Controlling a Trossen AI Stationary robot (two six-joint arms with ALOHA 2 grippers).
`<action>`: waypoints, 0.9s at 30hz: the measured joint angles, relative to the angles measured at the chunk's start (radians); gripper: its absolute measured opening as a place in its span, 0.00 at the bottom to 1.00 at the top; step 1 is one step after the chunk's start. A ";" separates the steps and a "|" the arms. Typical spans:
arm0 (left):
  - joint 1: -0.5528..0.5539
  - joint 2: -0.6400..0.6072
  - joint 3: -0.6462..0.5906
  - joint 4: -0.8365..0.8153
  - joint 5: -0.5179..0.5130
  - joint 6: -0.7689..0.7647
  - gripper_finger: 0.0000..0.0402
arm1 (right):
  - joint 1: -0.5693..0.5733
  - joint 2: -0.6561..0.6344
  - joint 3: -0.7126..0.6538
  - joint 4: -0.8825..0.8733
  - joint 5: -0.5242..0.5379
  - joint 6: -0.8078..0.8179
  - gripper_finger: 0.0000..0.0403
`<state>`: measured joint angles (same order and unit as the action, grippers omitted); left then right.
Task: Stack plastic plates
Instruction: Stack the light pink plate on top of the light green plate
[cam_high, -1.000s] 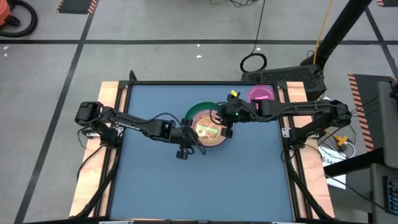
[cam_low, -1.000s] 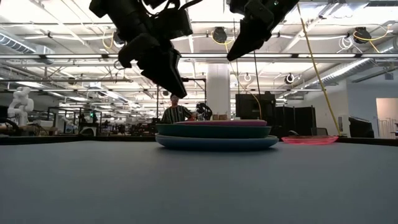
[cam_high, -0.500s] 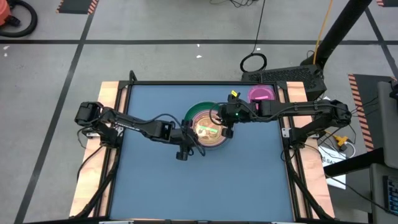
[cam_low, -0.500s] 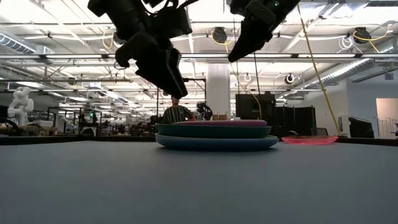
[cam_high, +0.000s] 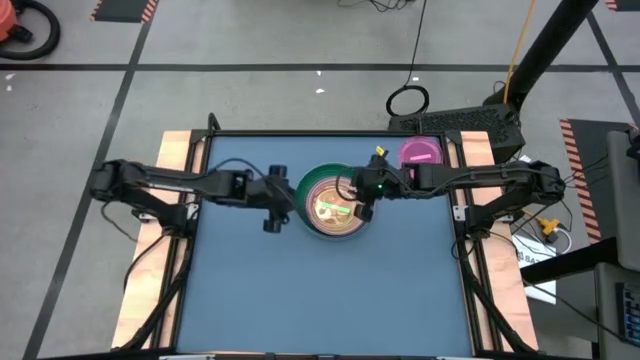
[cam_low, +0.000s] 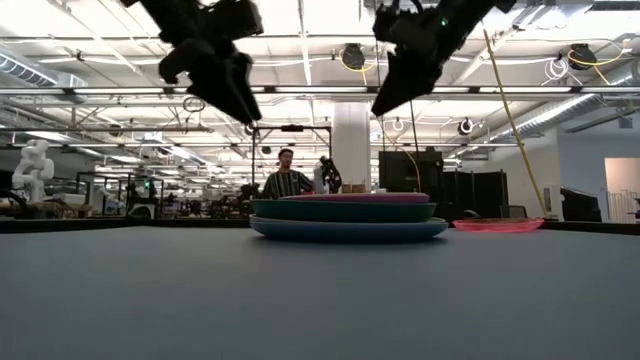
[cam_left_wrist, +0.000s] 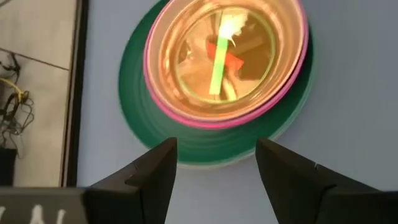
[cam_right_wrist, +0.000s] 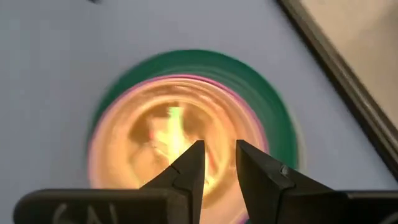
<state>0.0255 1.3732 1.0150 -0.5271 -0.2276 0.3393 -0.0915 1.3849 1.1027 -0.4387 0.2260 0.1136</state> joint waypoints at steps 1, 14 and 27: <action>0.006 -0.026 -0.027 0.014 0.001 -0.001 0.56 | -0.004 0.000 -0.008 0.000 0.028 0.021 0.21; 0.080 -0.291 -0.240 0.170 0.002 -0.029 0.56 | -0.215 0.000 -0.047 -0.207 0.242 0.393 0.21; 0.156 -0.313 -0.240 0.075 -0.001 -0.061 0.56 | -0.617 0.105 -0.045 -0.268 0.082 0.394 0.10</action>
<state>0.1820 1.0602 0.7746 -0.4522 -0.2283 0.2782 -0.7083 1.4896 1.0573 -0.7063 0.3084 0.5072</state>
